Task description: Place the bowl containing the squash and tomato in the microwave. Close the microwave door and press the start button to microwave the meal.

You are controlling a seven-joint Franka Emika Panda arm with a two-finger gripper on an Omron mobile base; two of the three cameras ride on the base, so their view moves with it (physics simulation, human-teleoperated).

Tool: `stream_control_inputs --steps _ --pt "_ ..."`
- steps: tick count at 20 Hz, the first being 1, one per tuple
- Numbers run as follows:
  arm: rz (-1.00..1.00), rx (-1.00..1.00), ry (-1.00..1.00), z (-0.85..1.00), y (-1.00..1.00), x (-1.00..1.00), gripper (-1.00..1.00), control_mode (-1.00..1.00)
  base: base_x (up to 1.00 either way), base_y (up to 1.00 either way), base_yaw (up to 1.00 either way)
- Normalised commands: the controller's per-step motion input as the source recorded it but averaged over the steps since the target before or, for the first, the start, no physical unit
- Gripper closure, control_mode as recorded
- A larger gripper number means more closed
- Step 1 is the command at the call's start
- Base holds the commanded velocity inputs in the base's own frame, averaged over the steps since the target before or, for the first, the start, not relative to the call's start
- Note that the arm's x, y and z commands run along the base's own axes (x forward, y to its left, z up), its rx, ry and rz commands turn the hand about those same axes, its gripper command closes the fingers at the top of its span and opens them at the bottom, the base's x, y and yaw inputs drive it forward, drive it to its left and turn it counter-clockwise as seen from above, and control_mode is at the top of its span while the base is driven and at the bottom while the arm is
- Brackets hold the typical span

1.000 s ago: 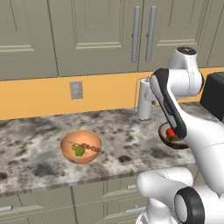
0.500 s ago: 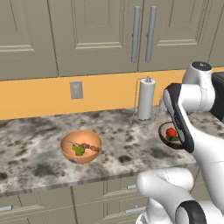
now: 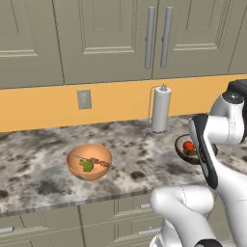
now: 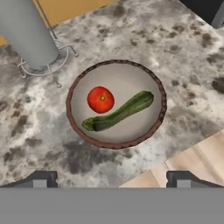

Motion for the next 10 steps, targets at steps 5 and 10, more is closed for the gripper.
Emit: stream_control_inputs --steps 5,10 --pt "-0.12 0.06 -0.03 -0.38 -0.46 -0.17 -1.0 -1.0 0.0 0.0 0.0" --pt "-0.2 0.2 -0.13 -0.23 -0.43 0.0 -1.0 -1.0 0.0 0.0 0.0"
